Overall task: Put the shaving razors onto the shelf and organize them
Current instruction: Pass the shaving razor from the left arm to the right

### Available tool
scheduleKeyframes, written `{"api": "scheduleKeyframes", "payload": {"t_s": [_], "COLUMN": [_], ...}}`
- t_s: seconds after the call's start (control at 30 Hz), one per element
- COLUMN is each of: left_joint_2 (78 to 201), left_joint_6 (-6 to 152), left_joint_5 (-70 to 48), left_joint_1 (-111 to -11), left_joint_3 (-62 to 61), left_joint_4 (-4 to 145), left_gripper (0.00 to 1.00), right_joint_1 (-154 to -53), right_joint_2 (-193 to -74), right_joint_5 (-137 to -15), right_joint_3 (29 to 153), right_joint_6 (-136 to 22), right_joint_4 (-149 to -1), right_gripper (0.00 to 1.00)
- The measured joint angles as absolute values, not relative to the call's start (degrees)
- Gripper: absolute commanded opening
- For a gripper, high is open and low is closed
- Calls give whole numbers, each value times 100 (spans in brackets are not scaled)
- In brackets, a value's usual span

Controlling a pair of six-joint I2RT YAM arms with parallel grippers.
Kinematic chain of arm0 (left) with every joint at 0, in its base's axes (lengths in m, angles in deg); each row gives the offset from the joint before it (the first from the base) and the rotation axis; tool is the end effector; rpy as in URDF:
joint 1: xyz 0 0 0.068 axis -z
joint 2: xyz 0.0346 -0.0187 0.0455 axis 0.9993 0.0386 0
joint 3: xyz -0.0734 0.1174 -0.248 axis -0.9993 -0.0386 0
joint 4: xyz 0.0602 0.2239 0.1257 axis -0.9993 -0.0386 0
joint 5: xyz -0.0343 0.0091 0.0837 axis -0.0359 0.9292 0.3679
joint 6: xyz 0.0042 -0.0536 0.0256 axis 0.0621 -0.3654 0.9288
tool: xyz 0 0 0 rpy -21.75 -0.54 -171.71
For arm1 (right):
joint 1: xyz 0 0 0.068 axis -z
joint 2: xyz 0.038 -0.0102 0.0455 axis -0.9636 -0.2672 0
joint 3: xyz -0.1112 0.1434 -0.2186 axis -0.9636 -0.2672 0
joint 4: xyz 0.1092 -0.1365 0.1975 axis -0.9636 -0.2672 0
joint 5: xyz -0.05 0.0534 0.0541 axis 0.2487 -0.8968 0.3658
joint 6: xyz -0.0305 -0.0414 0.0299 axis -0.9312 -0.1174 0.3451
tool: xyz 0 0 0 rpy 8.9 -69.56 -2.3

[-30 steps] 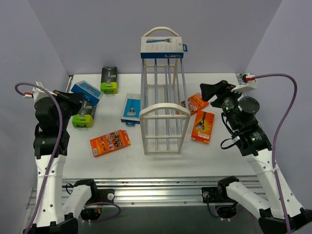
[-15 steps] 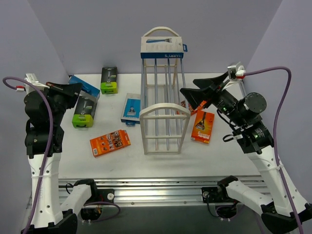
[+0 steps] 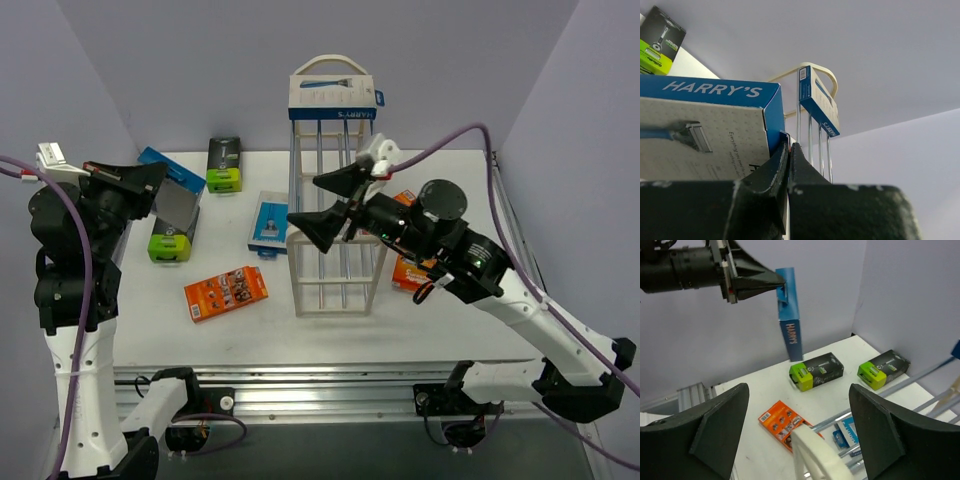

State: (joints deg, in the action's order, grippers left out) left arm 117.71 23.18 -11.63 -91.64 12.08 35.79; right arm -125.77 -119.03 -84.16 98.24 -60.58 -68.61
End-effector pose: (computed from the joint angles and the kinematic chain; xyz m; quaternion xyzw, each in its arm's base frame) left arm 0.1542 0.0036 0.5116 -0.3391 0.6303 -0.3835 0.5836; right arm 0.1397 0.1932 0.5376 -0.3303 0.4585 0.4446 0.6950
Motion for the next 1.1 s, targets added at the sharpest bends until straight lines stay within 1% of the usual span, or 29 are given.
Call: {"api": "scheduleKeyframes", "payload": {"t_s": [0.1, 0.23, 0.5, 0.77, 1.1], "left_joint_2": [11769, 11767, 11557, 11144, 10781], "left_joint_6": [2318, 2316, 2336, 2336, 2342], "left_joint_5": [-1211, -1305, -1430, -1773, -1978], "left_joint_1": [-9162, -9158, -9151, -9130, -8987], "left_joint_3": [1252, 1258, 1208, 996, 904], "left_joint_4": [3474, 3376, 3114, 2993, 2832], "left_gripper": [2, 2, 2, 2, 2], "right_joint_1": [-13344, -14085, -14830, -15117, -15197], "right_joint_2": [-12332, -12859, -13811, -14432, -14603], "right_joint_5": [-7808, -7257, -6530, -5810, -5190], "right_joint_3": [10183, 10589, 11481, 11667, 11667], "right_joint_6": [-6558, -7153, -7924, -8206, -8383], "right_joint_4": [-7051, -7247, -7470, -7488, -7149], "right_gripper": [78, 79, 80, 81, 81]}}
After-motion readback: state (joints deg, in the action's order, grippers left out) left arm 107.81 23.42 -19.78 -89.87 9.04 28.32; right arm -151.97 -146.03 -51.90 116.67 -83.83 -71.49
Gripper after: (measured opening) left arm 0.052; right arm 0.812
